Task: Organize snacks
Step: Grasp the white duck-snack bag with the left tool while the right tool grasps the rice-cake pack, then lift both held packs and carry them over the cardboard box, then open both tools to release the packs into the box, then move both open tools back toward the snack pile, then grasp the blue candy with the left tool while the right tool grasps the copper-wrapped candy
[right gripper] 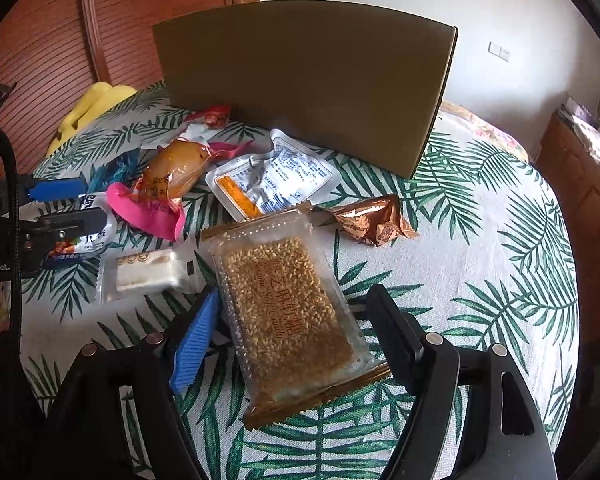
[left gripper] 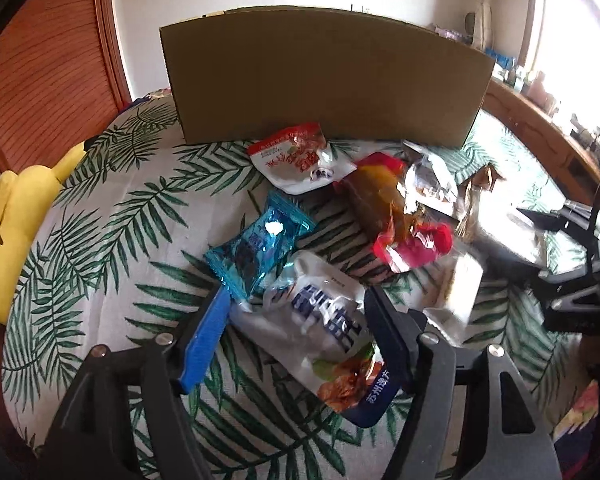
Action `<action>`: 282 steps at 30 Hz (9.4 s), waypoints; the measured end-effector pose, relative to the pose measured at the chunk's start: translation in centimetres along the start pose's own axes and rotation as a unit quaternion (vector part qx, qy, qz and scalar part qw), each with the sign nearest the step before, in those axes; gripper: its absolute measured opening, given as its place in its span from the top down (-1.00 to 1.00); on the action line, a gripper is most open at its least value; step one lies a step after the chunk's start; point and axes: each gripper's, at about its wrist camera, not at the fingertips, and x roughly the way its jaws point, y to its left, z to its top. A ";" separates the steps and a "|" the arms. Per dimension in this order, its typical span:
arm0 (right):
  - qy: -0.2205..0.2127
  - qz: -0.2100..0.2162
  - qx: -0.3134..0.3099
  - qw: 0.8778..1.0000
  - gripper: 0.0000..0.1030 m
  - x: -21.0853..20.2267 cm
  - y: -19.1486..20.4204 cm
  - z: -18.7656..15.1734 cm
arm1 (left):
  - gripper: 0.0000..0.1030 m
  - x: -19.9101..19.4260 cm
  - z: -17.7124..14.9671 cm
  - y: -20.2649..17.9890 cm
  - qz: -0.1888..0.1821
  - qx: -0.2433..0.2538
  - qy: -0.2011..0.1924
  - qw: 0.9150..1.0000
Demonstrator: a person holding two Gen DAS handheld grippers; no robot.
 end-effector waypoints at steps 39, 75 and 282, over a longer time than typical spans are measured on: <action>0.005 -0.002 0.004 1.000 -0.57 0.2 -0.3 0.0 | -0.12 -1.4 -1.6 1.6 -0.048 0.030 0.000 0.998; -0.072 -0.006 0.058 0.996 0.09 -7.6 0.5 -1.0 | -0.13 -5.2 2.9 1.6 -0.093 0.036 -0.074 0.992; -0.030 -0.061 0.158 0.985 0.56 1.5 -2.9 4.6 | 0.53 2.3 4.9 3.7 -0.079 0.109 -0.020 0.991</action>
